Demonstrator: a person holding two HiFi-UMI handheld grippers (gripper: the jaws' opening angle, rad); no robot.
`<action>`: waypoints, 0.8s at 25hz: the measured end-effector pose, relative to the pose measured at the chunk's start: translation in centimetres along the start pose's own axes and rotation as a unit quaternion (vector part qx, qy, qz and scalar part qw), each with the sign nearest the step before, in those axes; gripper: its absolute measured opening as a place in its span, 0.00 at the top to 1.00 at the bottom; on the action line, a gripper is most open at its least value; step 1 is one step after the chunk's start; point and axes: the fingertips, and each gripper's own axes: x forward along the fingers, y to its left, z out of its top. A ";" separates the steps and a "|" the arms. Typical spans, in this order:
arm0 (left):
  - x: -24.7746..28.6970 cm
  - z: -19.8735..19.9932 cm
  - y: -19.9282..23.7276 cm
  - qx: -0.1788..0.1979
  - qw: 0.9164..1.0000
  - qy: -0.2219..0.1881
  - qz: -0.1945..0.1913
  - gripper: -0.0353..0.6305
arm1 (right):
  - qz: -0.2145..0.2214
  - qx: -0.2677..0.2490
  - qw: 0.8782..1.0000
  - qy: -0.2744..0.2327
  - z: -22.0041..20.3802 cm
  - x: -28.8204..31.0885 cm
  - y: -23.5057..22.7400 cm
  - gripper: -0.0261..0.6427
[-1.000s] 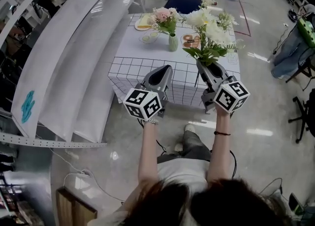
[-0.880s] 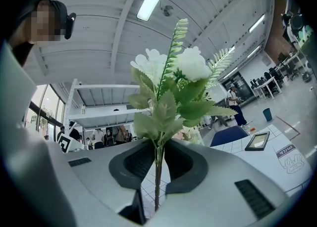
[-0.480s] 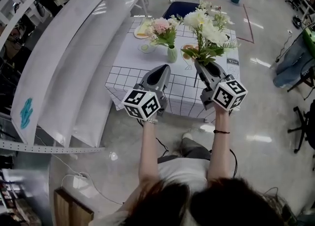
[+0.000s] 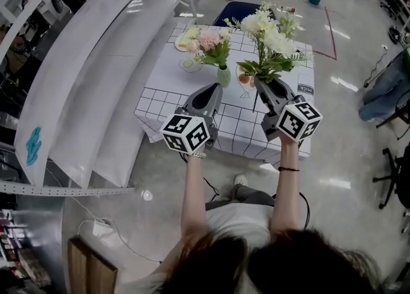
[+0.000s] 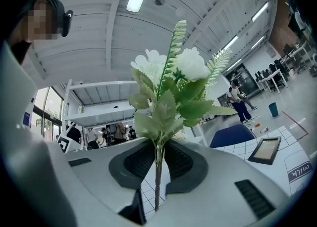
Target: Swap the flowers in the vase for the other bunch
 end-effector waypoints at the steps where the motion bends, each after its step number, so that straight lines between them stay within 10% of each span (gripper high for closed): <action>1: 0.3 0.0 0.2 0.001 1.000 0.001 0.003 0.93 | 0.002 0.002 1.000 0.000 0.1 0.2 -0.3 0.87; 20: 5.4 -2.2 3.5 -0.014 0.999 0.012 0.042 0.93 | -0.001 0.007 1.000 0.010 0.1 2.4 -5.4 0.87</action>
